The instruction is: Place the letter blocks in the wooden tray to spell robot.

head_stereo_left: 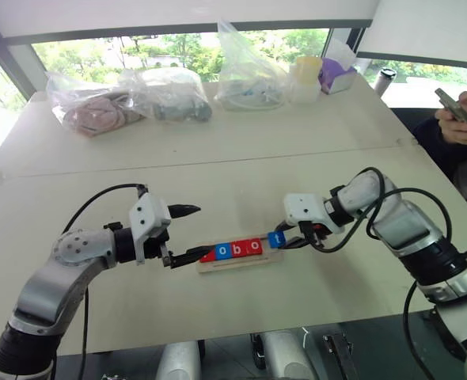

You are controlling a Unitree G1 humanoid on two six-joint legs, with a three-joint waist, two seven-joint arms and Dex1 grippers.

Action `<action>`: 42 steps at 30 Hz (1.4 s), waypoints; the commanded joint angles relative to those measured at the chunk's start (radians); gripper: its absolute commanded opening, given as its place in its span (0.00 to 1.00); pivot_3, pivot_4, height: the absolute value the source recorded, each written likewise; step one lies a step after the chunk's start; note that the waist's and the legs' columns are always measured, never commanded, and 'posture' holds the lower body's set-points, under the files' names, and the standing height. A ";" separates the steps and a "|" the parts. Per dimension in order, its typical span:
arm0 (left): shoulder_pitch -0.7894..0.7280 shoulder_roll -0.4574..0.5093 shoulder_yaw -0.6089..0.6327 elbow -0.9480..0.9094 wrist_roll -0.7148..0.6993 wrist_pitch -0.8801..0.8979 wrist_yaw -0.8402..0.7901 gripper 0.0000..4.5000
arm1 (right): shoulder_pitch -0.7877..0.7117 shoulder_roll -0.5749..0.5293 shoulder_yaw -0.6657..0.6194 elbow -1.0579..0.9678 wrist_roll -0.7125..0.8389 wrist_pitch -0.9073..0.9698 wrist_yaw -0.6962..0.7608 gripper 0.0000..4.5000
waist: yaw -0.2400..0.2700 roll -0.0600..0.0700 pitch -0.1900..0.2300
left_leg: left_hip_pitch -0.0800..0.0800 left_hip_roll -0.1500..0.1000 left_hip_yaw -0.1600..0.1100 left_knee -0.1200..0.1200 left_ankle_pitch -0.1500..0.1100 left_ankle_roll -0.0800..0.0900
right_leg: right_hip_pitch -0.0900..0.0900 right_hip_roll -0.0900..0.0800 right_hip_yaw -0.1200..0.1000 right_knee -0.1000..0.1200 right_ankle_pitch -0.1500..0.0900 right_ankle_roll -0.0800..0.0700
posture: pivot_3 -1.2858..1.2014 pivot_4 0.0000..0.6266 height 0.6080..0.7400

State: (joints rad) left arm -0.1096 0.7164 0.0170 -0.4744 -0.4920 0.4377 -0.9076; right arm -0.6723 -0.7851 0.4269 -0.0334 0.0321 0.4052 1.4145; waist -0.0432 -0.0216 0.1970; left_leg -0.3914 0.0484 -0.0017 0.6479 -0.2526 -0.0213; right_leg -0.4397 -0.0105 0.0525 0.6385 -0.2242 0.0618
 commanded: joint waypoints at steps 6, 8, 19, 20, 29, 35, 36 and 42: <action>0.007 0.004 0.026 -0.037 -0.017 0.004 0.008 1.00 | 0.008 0.034 0.005 -0.023 -0.014 0.005 -0.026 0.25 | 0.000 0.000 0.000 | 0.000 0.000 0.000 0.000 0.000 0.000 | 0.000 0.000 0.000 0.000 0.000 0.000 | 0.52 0.24 1.00; 0.009 0.004 0.026 -0.039 -0.017 0.004 0.009 1.00 | 0.008 0.038 0.008 -0.022 -0.015 0.007 -0.030 0.25 | 0.000 0.000 0.000 | 0.000 0.000 0.000 0.000 0.000 0.000 | 0.000 0.000 0.000 0.000 0.000 0.000 | 0.52 0.24 1.00; 0.018 0.004 0.028 -0.045 -0.019 0.005 0.014 1.00 | 0.013 0.040 0.018 -0.030 -0.020 0.013 -0.028 0.25 | 0.000 0.000 0.000 | 0.000 0.000 0.000 0.000 0.000 0.000 | 0.000 0.000 0.000 0.000 0.000 0.000 | 0.52 0.24 1.00; 0.019 0.004 0.028 -0.047 -0.019 0.005 0.015 1.00 | 0.014 0.040 0.019 -0.033 -0.019 0.015 -0.028 0.25 | 0.000 0.000 0.000 | 0.000 0.000 0.000 0.000 0.000 0.000 | 0.000 0.000 0.000 0.000 0.000 0.000 | 0.52 0.24 1.00; 0.022 0.004 0.027 -0.047 -0.020 0.004 0.017 1.00 | 0.017 0.038 0.020 -0.046 -0.013 0.024 -0.027 0.68 | 0.000 0.000 0.000 | 0.000 0.000 0.000 0.000 0.000 0.000 | 0.000 0.000 0.000 0.000 0.000 0.000 | 0.52 0.24 1.00; 0.017 0.002 0.025 -0.039 -0.019 0.002 0.014 1.00 | 0.006 0.046 0.012 -0.041 -0.011 0.027 -0.036 0.99 | 0.000 0.000 0.000 | 0.000 0.000 0.000 0.000 0.000 0.000 | 0.000 0.000 0.000 0.000 0.000 0.000 | 0.52 0.24 1.00; 0.016 0.002 0.025 -0.039 -0.019 0.002 0.014 1.00 | 0.005 0.046 0.012 -0.040 -0.011 0.026 -0.037 0.99 | 0.000 0.000 0.000 | 0.000 0.000 0.000 0.000 0.000 0.000 | 0.000 0.000 0.000 0.000 0.000 0.000 | 0.52 0.24 1.00; 0.020 0.002 0.024 -0.040 -0.019 -0.001 0.010 1.00 | -0.012 0.045 -0.013 -0.046 0.001 0.033 -0.048 0.99 | 0.000 0.000 0.000 | 0.000 0.000 0.000 0.000 0.000 0.000 | 0.000 0.000 0.000 0.000 0.000 0.000 | 0.52 0.24 1.00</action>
State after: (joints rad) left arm -0.0907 0.7162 0.0179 -0.4863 -0.4934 0.4471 -0.8938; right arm -0.6522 -0.7411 0.4564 -0.0470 0.0165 0.4368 1.3708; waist -0.0434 -0.0216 0.1970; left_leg -0.3913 0.0484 -0.0018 0.6480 -0.2526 -0.0213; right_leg -0.4397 -0.0104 0.0525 0.6389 -0.2242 0.0618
